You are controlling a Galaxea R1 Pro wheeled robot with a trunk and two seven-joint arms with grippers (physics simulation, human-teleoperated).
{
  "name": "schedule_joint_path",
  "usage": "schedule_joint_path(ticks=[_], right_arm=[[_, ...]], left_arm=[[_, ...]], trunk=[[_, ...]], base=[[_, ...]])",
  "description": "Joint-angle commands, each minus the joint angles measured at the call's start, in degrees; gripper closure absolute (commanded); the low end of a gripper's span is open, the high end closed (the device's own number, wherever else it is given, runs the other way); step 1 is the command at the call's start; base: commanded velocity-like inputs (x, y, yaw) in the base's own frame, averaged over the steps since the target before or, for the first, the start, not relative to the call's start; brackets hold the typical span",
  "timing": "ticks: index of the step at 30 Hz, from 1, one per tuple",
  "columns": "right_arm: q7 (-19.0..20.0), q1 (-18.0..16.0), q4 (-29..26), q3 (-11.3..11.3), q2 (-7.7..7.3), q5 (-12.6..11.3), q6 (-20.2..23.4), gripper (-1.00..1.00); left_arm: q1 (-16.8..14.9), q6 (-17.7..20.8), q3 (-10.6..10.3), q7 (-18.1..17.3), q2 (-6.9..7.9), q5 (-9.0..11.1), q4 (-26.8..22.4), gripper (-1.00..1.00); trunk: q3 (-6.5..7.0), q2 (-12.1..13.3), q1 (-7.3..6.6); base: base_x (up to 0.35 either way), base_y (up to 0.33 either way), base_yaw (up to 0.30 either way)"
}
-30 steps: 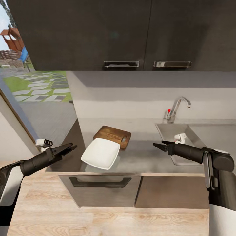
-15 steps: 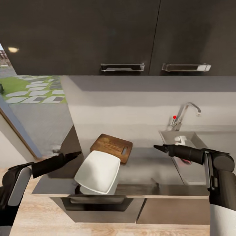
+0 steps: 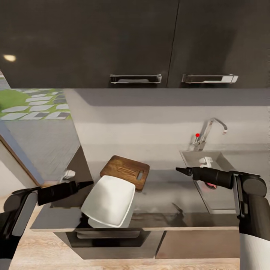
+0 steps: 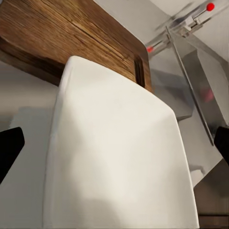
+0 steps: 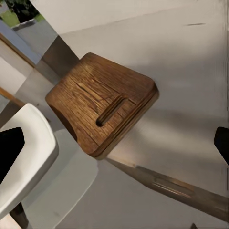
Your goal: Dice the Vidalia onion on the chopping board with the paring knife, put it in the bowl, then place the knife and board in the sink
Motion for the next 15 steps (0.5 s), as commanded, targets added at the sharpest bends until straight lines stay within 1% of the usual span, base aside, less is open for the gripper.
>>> schedule_joint_path(ticks=[1, 3, 4, 5, 6, 8, 10, 13, 15], right_arm=[[0.59, -0.08, -0.01, -0.06, 0.01, 0.57, 0.35, -1.00], [0.59, -0.08, 0.02, -0.07, 0.04, 0.57, 0.35, -1.00], [0.59, -0.08, 0.03, -0.07, 0.06, 0.56, 0.35, -1.00], [0.59, -0.08, 0.03, -0.05, 0.07, 0.56, 0.35, -1.00], [0.59, -0.08, 0.04, -0.06, 0.08, 0.56, 0.35, -1.00], [0.59, -0.08, 0.04, -0.06, 0.08, 0.56, 0.35, -1.00], [0.59, -0.08, 0.04, -0.06, 0.09, 0.56, 0.35, -1.00], [0.59, -0.08, 0.14, -0.07, 0.09, 0.56, 0.35, -1.00], [0.59, -0.08, 0.22, -0.07, 0.09, 0.56, 0.35, -1.00]], left_arm=[[-0.05, 0.22, -0.48, -0.36, 0.25, -0.85, -0.01, -1.00], [-0.07, 0.22, -1.36, -0.36, 0.73, -1.43, 0.02, -1.00], [-0.08, 0.22, -2.14, -0.36, 0.93, -1.69, 0.06, -1.00], [-0.09, 0.20, -2.62, -0.35, 1.01, -1.81, 0.10, -1.00], [-0.07, 0.17, -3.73, -0.32, 1.12, -2.04, 0.18, -1.00], [-0.07, 0.16, -4.85, -0.30, 1.20, -2.29, 0.24, -1.00], [-0.05, 0.14, -6.28, -0.29, 1.31, -3.24, 0.39, -1.00], [-0.05, 0.13, -7.07, -0.28, 1.32, -4.80, 0.57, -1.00], [-0.04, 0.13, -7.14, -0.28, 1.32, -5.04, 0.63, -1.00]], trunk=[[-0.08, -0.12, 0.04], [-0.03, -0.12, 0.04], [-0.01, -0.12, 0.04], [0.00, -0.12, 0.04], [0.01, -0.12, 0.04], [0.02, -0.12, 0.04], [0.02, -0.12, 0.04], [0.02, -0.12, 0.04], [0.03, -0.12, 0.04]], base=[[0.000, 0.000, -0.104], [0.000, 0.000, -0.073], [0.000, 0.000, -0.041], [0.000, 0.000, -0.033], [0.000, 0.000, -0.021], [0.000, 0.000, -0.015], [0.000, 0.000, -0.007], [0.000, 0.000, -0.002], [0.000, 0.000, 0.000]])
